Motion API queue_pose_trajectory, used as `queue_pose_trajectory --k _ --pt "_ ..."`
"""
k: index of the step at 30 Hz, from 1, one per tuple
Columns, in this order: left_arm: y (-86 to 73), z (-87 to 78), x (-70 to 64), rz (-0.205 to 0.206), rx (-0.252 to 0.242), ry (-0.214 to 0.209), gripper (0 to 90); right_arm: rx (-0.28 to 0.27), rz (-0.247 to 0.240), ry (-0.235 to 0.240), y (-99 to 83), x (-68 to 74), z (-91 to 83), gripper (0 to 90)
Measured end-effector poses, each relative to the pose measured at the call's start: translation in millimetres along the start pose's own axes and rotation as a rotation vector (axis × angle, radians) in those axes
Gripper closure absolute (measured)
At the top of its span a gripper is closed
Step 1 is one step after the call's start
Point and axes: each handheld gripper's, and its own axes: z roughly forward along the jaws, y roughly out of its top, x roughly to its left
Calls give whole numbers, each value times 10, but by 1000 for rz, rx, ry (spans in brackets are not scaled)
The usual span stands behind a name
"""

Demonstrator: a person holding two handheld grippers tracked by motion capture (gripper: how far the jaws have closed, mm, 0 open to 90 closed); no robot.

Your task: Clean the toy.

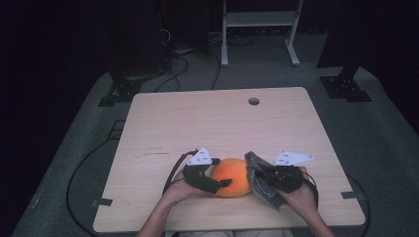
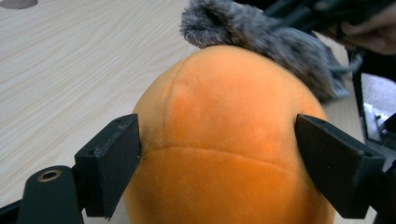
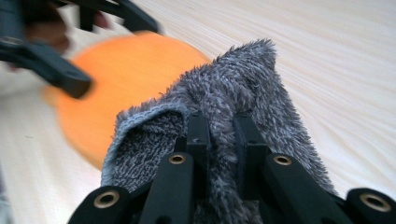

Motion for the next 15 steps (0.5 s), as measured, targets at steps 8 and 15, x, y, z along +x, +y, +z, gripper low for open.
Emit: queue_pose_trajectory --k 8,15 --pt "-11 24 -11 19 16 10 175 -56 -81 84 120 267 -57 780" --pt "-23 17 -9 22 23 5 190 7 -7 23 -7 1 22 780"
